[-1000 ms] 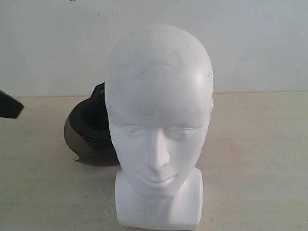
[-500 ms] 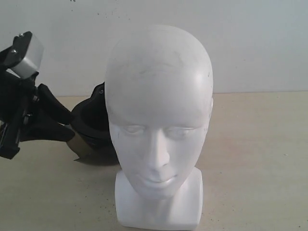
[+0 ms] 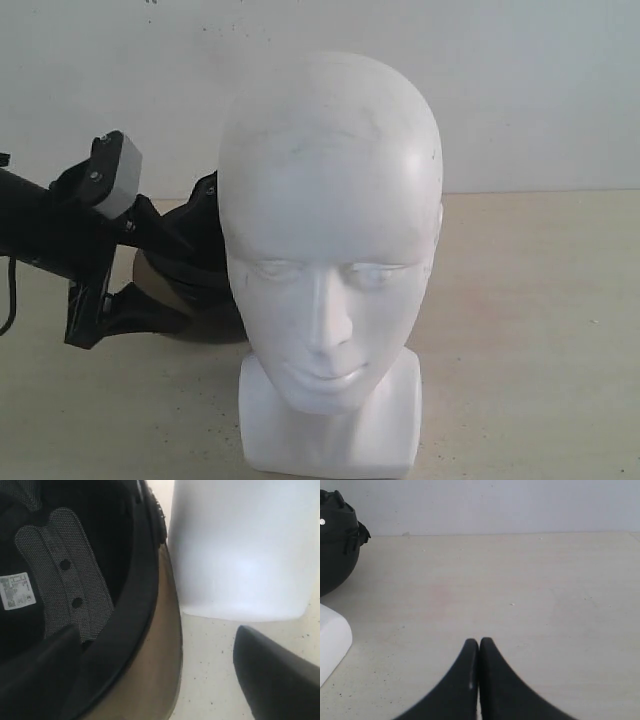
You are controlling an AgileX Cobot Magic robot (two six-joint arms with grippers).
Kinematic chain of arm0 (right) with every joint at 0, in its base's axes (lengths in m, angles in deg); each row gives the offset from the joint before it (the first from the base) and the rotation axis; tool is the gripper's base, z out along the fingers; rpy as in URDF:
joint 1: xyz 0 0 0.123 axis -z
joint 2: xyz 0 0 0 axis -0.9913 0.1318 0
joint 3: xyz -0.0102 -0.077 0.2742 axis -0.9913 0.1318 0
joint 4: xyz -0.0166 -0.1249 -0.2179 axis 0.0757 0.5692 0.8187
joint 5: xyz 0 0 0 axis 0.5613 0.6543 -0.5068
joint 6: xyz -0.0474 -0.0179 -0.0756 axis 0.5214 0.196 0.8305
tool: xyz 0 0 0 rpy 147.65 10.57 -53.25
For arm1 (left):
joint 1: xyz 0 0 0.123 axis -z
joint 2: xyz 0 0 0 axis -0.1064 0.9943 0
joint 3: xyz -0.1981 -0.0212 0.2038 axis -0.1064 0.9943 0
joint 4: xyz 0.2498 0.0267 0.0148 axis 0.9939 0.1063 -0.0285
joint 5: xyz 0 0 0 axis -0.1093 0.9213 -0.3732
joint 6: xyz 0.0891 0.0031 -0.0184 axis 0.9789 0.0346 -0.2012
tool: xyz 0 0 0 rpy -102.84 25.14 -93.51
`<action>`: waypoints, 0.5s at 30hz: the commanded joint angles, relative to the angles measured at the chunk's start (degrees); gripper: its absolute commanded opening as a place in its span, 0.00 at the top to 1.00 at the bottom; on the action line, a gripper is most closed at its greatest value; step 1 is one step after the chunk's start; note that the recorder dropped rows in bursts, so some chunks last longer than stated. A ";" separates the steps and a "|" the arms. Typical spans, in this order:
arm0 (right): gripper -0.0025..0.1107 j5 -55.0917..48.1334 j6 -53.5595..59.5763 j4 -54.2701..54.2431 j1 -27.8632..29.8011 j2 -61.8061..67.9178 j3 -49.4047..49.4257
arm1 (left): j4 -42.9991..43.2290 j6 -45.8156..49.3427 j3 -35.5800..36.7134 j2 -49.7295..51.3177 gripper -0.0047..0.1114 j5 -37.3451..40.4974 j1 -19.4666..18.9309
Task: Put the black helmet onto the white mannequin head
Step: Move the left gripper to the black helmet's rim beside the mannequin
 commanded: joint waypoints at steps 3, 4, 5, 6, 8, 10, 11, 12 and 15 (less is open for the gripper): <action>0.98 0.21 0.24 0.49 0.45 -0.31 -0.03 | -2.37 1.78 -1.16 2.54 0.28 -3.37 0.87; 0.98 0.21 0.24 0.49 0.45 -0.31 -0.03 | -2.35 1.83 -1.63 2.94 0.28 -3.47 1.56; 0.98 0.21 0.24 0.49 0.45 -0.31 -0.03 | -2.35 2.27 -2.16 3.23 0.28 -3.60 2.32; 0.98 0.21 0.24 0.49 0.45 -0.31 -0.03 | -2.35 2.37 -2.61 3.61 0.28 -4.06 3.06; 0.98 0.21 0.24 0.49 0.45 -0.31 -0.03 | -2.35 2.37 -3.55 4.13 0.28 -5.66 5.16; 0.98 0.21 0.24 0.49 0.45 -0.31 -0.03 | -2.35 2.37 -4.13 4.56 0.28 -8.19 7.30; 0.98 0.21 0.24 0.49 0.45 -0.31 -0.03 | -2.35 2.37 -4.13 4.56 0.28 -9.81 8.26; 0.98 0.21 0.24 0.49 0.45 -0.31 -0.03 | -2.35 2.37 -4.13 4.56 0.28 -11.77 9.06; 0.98 0.21 0.24 0.49 0.45 -0.31 -0.03 | -2.35 2.37 -4.14 4.66 0.29 -17.03 10.38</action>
